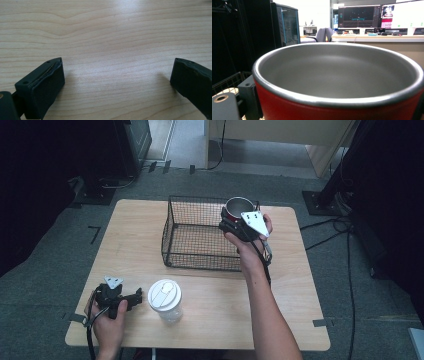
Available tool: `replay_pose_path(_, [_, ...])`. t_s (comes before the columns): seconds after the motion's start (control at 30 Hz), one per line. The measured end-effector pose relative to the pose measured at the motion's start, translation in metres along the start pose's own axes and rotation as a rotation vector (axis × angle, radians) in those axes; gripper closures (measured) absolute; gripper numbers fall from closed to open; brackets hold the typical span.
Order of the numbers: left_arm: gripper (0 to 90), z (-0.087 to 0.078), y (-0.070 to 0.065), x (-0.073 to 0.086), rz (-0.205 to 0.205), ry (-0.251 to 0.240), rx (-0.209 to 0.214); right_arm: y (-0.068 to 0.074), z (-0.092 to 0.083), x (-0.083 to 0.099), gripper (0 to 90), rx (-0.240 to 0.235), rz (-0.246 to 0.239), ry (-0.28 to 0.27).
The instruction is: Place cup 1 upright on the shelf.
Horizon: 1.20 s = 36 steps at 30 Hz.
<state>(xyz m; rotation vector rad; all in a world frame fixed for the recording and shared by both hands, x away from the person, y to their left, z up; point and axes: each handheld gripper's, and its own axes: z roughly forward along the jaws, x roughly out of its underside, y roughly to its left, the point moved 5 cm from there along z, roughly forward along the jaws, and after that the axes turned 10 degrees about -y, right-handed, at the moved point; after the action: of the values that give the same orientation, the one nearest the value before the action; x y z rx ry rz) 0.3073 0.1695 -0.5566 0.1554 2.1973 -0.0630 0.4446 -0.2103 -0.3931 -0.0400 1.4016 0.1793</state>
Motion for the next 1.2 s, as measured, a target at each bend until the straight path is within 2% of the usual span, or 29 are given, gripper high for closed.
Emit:
replay_pose_path(0.53, [0.0,0.000,0.000,0.000,0.000,0.000,0.000,-0.005,0.020,0.032,7.3,0.008,0.006,0.073])
replay_pose_path(0.63, [0.0,0.000,0.000,0.000,0.000,0.000,0.000,-0.004,0.023,0.036,7.2,0.001,-0.012,0.094])
replay_pose_path(0.73, [0.0,0.000,0.000,0.000,0.000,0.000,0.000,-0.002,0.026,0.040,7.2,0.003,0.007,0.114])
replay_pose_path(0.8, [0.0,0.000,0.000,0.000,0.000,0.000,0.000,-0.003,0.028,0.044,7.2,0.019,0.027,0.133])
replay_pose_path(0.9, [0.0,0.000,0.000,0.000,0.000,0.000,0.000,-0.005,0.031,0.049,7.2,0.038,0.009,0.153])
replay_pose_path(1.07, [0.0,0.000,0.000,0.000,0.000,0.000,0.000,0.002,0.033,0.057,7.1,-0.001,0.022,0.191])
replay_pose_path(1.2, [0.0,0.000,0.000,0.000,0.000,0.000,0.000,0.005,0.036,0.062,7.1,-0.003,0.020,0.208])
